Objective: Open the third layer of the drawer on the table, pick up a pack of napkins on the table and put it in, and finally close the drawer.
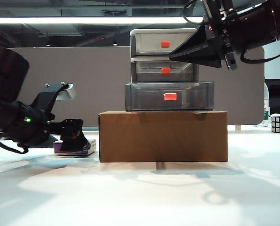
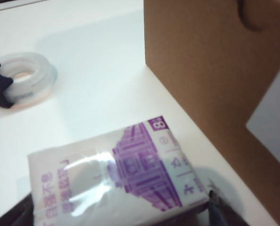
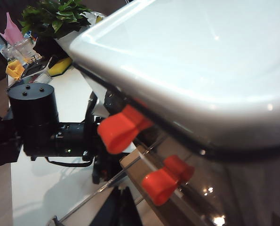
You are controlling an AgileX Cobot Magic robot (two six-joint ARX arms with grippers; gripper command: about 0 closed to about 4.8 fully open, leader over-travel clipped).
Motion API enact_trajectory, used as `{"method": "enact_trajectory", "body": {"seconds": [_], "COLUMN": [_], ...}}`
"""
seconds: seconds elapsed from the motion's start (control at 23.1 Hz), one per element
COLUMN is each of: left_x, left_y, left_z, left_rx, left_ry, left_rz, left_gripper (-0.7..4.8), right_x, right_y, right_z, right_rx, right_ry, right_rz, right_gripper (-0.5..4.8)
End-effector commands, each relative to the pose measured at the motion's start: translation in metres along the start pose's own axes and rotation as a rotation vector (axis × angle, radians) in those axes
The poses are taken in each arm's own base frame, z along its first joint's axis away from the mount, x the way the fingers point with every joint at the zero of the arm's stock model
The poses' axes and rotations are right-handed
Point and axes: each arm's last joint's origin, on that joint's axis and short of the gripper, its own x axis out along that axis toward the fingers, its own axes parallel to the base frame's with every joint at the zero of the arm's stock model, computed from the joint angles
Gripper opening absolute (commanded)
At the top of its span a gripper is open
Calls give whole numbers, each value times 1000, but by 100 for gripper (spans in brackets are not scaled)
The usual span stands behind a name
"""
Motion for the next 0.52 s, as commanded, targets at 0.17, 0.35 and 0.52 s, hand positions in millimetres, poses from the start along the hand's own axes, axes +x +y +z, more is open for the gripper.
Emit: {"method": "enact_trajectory", "body": {"seconds": [0.17,0.35,0.52], "left_x": [4,4,4], "left_y": [1,1,1], "left_z": [-2,-2,-2], "left_rx": [-32,-32,-31], "left_ry": [4,2,1], "left_rz": [2,2,3], "left_gripper": [451,359,325], "right_x": [0,0,0], "right_y": [1,1,1], "right_z": [3,3,3], "right_rx": [-13,-13,-12], "right_ry": [-13,-13,-13], "right_rz": [7,8,8], "right_gripper": [-5,-5,-5]}}
